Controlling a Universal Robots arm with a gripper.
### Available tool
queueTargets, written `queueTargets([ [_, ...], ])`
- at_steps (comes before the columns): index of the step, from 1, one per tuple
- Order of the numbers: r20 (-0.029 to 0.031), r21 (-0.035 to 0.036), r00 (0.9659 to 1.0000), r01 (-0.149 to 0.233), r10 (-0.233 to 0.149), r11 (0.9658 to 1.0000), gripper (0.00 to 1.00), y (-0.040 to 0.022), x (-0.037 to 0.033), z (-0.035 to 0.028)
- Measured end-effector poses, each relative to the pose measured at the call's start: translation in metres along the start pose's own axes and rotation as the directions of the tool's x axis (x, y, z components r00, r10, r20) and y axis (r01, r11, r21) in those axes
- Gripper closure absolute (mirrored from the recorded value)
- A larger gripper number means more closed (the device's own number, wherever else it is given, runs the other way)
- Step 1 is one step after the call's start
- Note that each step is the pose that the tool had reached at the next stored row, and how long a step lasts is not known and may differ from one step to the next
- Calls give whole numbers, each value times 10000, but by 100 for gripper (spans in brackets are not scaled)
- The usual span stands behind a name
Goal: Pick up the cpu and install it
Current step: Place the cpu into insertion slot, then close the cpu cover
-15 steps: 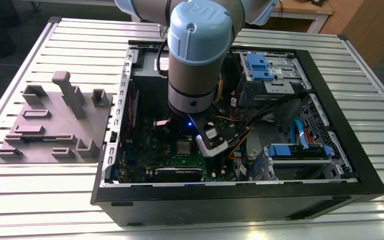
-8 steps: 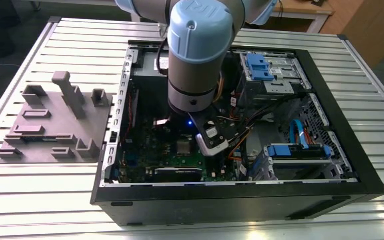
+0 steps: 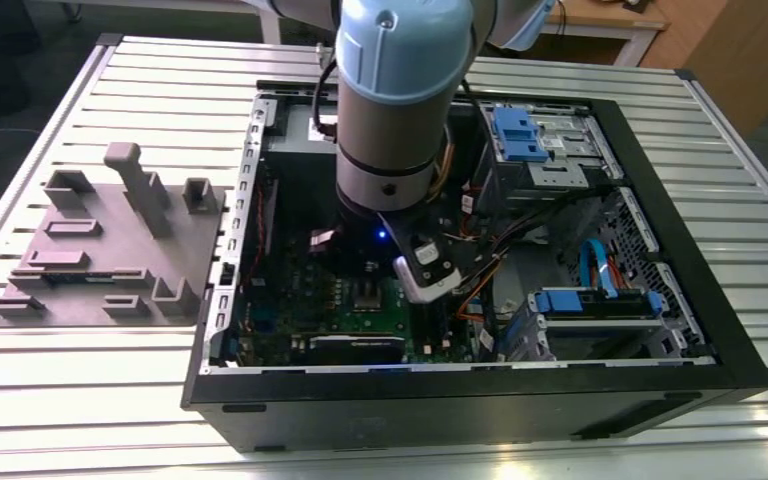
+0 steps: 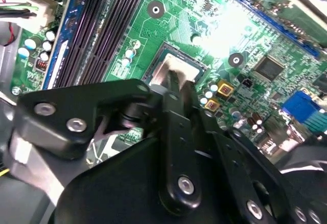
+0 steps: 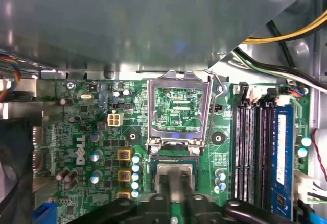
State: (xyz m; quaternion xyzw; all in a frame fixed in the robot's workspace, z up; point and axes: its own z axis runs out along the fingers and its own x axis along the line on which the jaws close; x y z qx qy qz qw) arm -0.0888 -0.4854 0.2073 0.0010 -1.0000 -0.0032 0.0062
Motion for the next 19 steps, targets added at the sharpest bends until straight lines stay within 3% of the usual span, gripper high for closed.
queueTargets([
  [1,-2,0,10000,0,0,10000,75,0,0,-9],
  [4,-2,-4,10000,0,0,10000,90,1,0,-17],
  [19,-3,-2,10000,0,0,10000,90,1,1,-59],
])
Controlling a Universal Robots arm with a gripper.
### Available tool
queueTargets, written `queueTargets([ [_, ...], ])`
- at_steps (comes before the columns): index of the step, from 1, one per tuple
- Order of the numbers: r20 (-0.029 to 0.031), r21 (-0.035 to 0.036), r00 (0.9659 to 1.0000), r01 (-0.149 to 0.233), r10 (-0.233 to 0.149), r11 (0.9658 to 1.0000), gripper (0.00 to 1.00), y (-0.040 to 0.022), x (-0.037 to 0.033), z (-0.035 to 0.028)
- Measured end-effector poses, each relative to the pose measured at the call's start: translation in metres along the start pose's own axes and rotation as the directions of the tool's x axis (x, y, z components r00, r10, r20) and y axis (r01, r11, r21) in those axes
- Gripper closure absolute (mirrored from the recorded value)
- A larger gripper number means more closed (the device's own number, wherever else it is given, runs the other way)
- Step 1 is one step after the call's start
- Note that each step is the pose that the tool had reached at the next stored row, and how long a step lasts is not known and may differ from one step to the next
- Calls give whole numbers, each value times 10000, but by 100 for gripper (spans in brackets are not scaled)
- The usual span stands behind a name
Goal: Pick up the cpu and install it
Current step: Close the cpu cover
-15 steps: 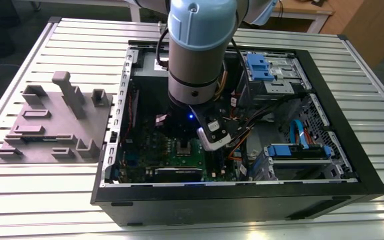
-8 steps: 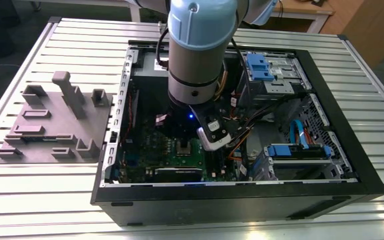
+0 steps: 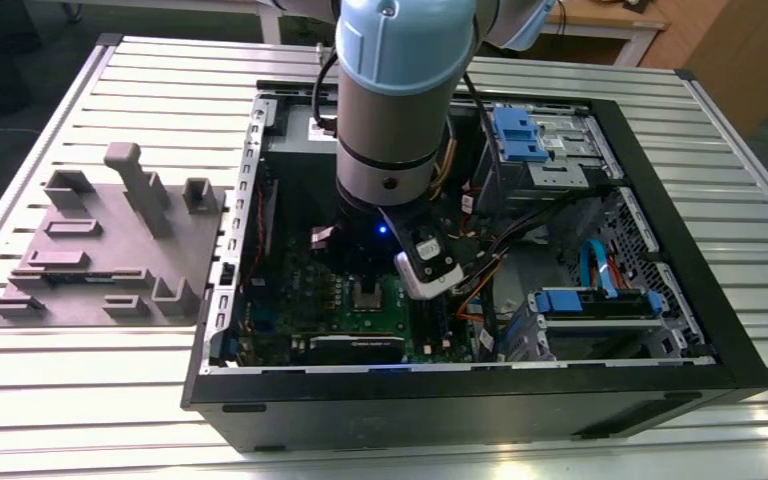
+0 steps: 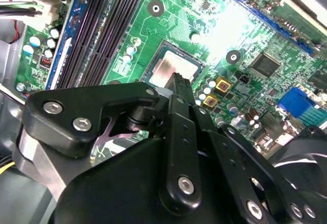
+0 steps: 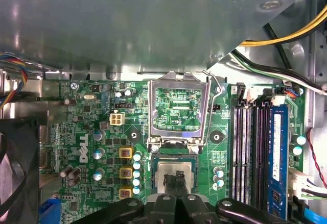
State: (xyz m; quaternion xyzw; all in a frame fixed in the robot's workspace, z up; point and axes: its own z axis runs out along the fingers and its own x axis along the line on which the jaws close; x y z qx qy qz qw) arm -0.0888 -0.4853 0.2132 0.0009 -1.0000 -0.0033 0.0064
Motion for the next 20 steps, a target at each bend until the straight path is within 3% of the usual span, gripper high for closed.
queueTargets([
  [10,-1,2,10000,0,0,10000,90,0,1,-29],
  [20,-1,2,10000,0,0,10000,90,0,2,-123],
])
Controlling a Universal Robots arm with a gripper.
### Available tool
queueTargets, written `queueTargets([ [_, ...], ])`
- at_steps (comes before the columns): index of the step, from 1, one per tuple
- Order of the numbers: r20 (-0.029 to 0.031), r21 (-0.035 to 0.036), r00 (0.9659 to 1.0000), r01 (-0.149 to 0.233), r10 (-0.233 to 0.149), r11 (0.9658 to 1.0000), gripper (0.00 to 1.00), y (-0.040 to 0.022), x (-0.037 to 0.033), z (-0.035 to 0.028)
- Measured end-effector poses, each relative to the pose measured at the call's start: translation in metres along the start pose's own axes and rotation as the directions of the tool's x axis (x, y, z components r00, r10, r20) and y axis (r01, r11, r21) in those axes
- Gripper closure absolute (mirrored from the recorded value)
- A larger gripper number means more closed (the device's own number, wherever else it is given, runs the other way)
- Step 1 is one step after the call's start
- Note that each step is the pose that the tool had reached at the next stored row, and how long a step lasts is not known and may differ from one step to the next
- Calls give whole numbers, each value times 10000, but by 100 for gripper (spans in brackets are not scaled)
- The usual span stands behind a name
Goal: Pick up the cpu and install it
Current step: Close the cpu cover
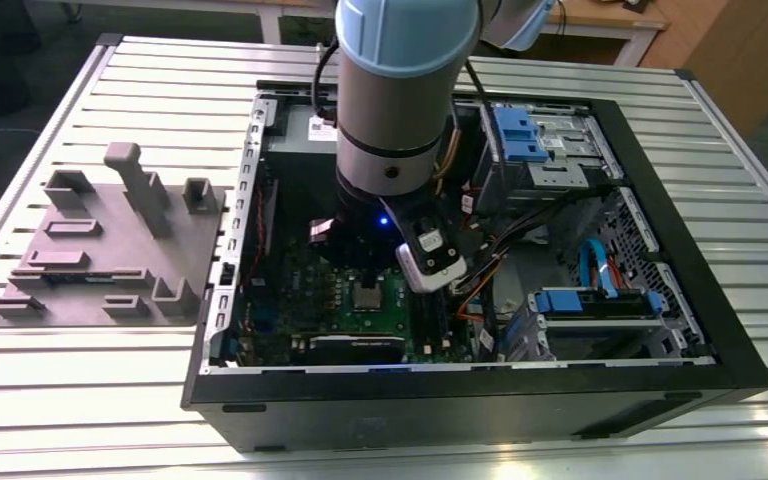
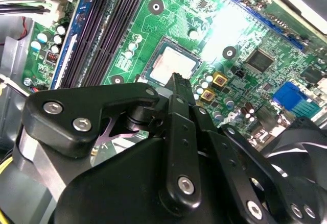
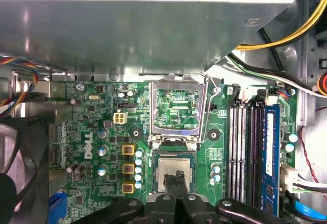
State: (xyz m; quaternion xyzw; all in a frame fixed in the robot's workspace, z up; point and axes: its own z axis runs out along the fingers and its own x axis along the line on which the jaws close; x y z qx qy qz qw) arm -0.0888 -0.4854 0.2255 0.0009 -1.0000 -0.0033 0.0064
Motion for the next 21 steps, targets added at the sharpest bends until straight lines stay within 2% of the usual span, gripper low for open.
queueTargets([
  [10,1,0,10000,0,0,10000,90,1,1,-116],
  [17,0,0,10000,0,0,10000,90,2,3,-233],
  [21,1,-2,10000,1,-1,10000,90,2,3,-247],
])
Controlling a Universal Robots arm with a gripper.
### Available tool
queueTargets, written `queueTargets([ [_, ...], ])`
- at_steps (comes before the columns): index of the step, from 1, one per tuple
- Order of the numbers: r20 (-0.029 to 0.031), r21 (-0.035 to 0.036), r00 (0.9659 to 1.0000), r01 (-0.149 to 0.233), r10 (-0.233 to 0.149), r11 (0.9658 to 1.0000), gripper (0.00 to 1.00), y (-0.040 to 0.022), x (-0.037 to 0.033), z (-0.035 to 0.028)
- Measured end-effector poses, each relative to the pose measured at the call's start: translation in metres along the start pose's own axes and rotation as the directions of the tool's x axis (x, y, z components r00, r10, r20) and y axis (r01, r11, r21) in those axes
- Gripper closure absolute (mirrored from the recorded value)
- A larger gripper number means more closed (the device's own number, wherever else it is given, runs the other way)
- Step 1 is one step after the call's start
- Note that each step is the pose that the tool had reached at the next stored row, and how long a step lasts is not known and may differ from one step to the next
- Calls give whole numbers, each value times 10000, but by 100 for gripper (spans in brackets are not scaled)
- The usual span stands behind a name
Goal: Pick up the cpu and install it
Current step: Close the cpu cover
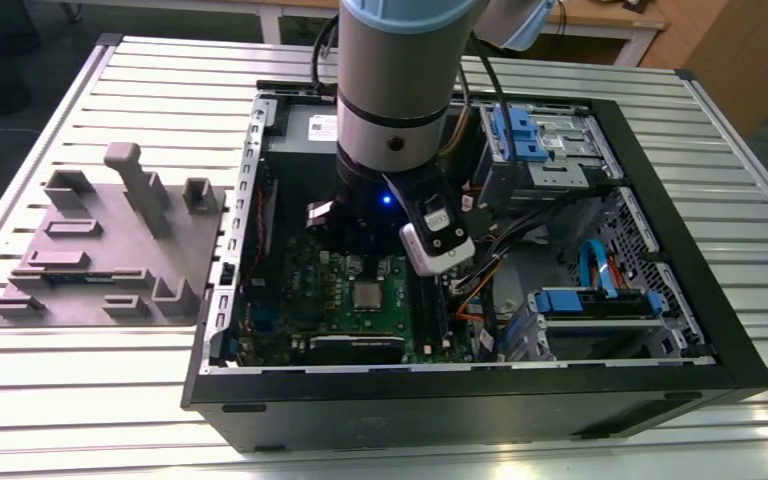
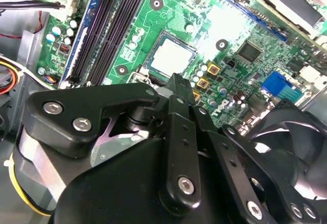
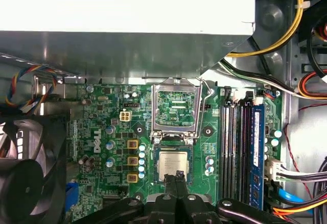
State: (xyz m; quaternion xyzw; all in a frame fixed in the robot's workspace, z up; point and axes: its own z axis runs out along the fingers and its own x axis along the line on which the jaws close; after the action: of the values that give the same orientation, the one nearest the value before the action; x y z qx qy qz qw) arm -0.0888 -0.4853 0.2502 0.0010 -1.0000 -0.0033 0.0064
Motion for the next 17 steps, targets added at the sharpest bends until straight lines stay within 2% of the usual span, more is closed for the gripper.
queueTargets([
  [4,-1,2,10000,94,-94,10000,90,0,0,-1],
  [6,-4,8,9992,404,-404,9992,90,-1,0,-1],
  [9,-8,13,9956,941,-941,9956,90,0,0,-1],
  [11,-11,18,9915,1304,-1304,9915,90,0,0,0],
  [13,-14,22,9859,1672,-1672,9859,90,0,0,0],
  [17,-20,30,9714,2375,-2375,9714,90,0,0,0],
])
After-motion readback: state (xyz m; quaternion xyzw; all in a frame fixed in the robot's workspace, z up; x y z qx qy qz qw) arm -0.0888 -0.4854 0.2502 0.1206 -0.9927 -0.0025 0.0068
